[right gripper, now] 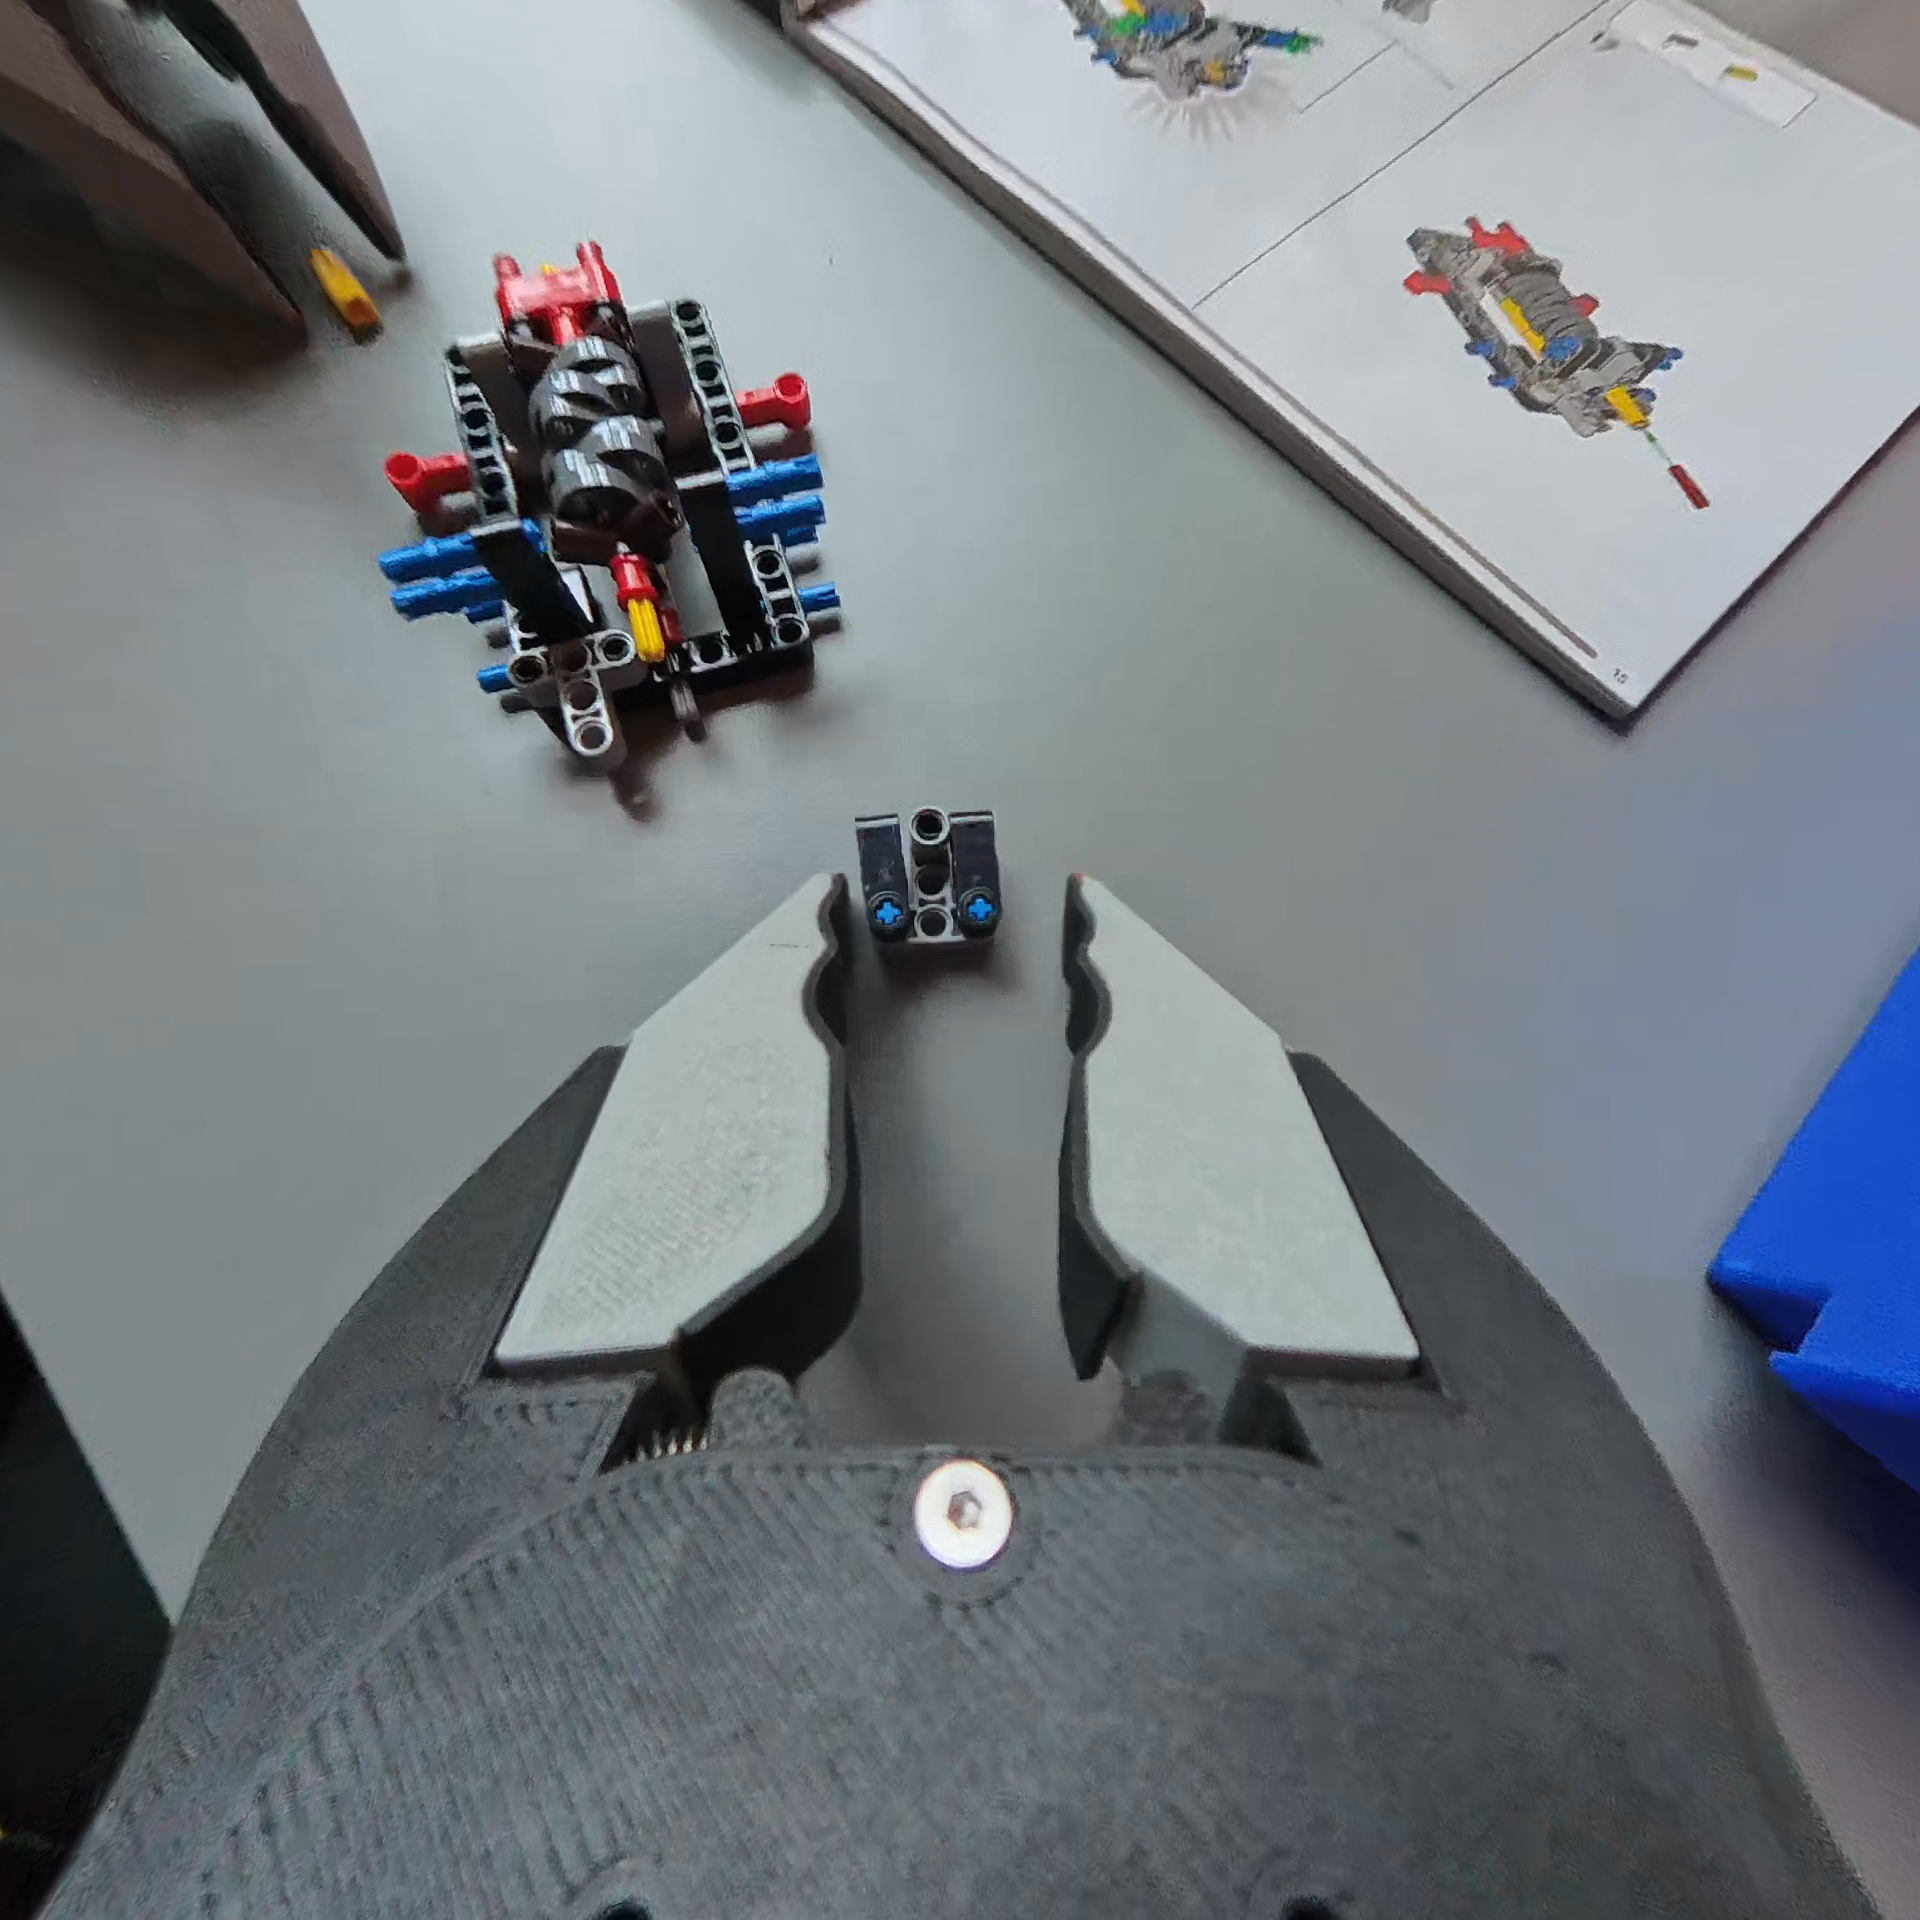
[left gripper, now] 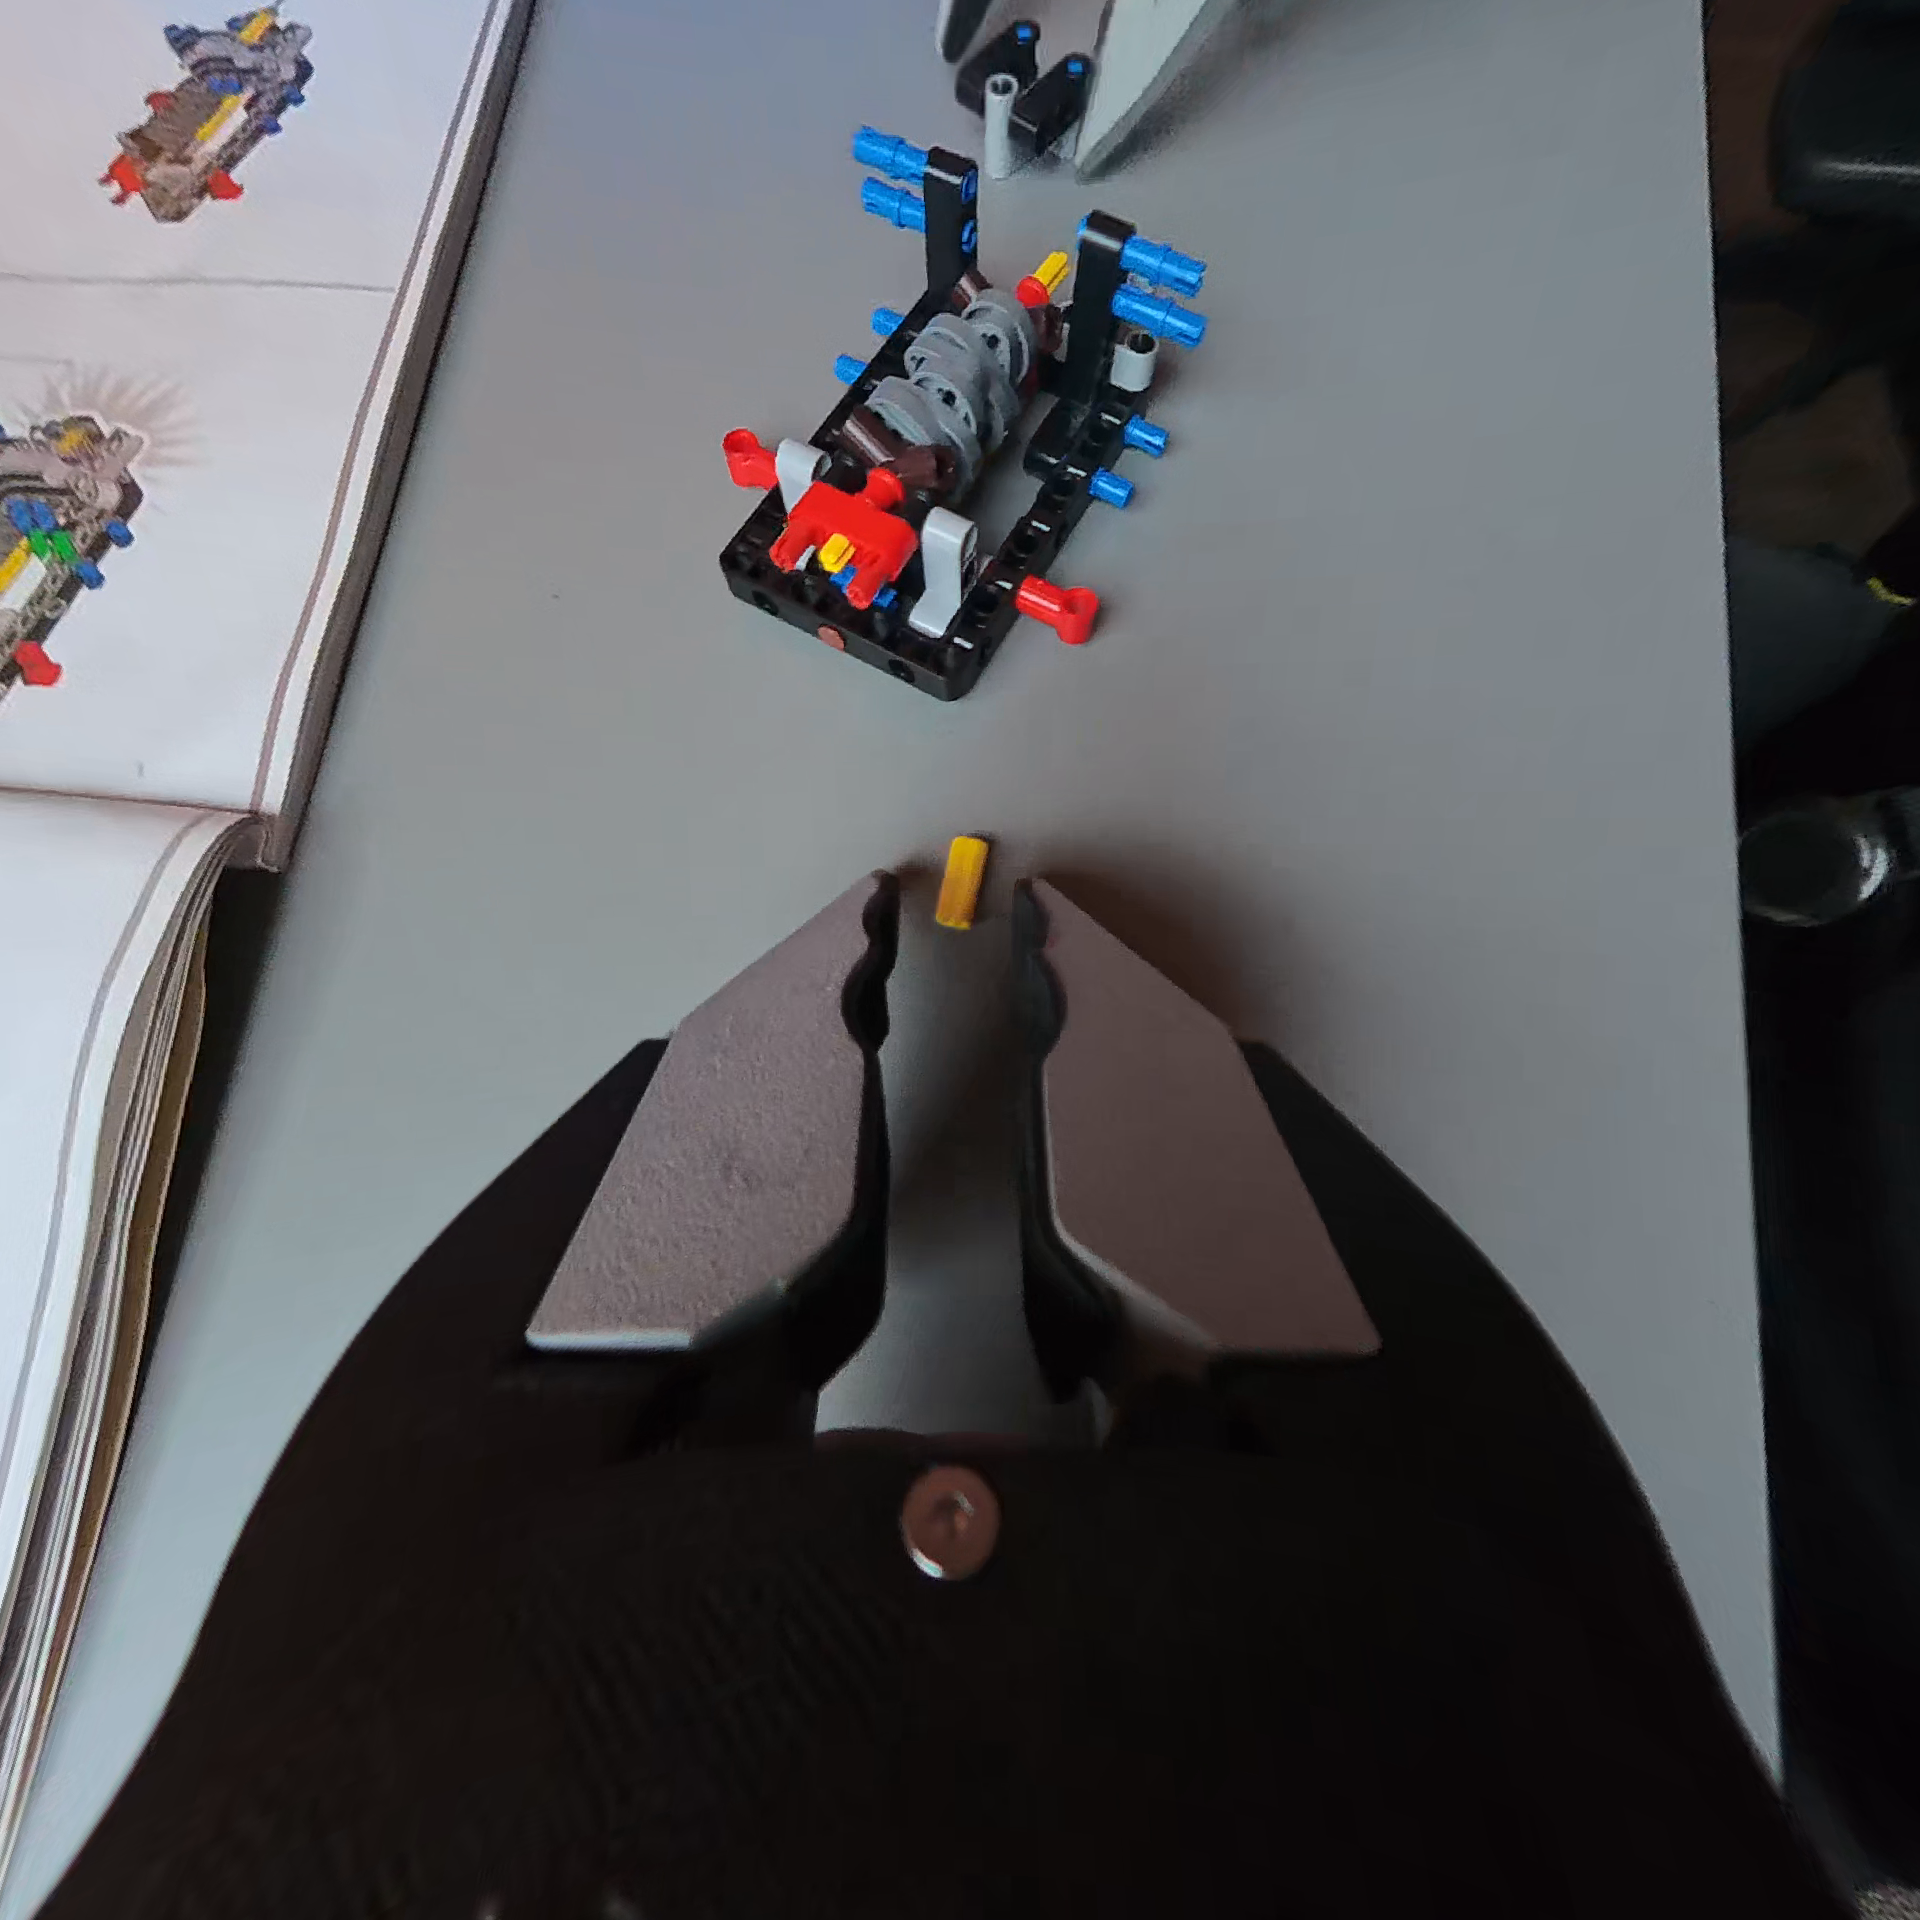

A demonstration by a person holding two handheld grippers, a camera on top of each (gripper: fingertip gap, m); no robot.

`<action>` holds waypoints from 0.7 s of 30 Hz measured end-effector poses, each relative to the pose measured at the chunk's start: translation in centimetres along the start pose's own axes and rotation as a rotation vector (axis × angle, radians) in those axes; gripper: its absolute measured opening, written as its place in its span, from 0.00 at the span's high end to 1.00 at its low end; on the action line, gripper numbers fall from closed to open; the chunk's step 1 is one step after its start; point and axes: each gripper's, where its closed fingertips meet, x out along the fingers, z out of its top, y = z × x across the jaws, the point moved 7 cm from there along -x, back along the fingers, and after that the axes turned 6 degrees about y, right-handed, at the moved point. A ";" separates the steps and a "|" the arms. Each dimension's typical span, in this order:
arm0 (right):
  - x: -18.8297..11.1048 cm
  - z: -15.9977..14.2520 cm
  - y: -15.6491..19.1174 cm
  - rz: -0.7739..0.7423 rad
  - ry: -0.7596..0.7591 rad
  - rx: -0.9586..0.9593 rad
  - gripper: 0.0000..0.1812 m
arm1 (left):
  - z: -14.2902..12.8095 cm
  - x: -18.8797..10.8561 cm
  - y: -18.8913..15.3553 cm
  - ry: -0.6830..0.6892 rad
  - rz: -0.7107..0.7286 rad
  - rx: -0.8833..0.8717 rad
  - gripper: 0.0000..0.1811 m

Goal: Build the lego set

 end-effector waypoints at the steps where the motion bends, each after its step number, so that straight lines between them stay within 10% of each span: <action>1: 0.3 -0.1 0.0 -0.009 0.016 -0.004 0.83 | -0.1 -0.1 0.2 0.001 -0.005 -0.009 0.87; 21: -0.9 2.8 -3.1 0.074 -0.297 -0.012 0.88 | 2.3 -3.0 4.2 -0.139 0.048 0.065 0.69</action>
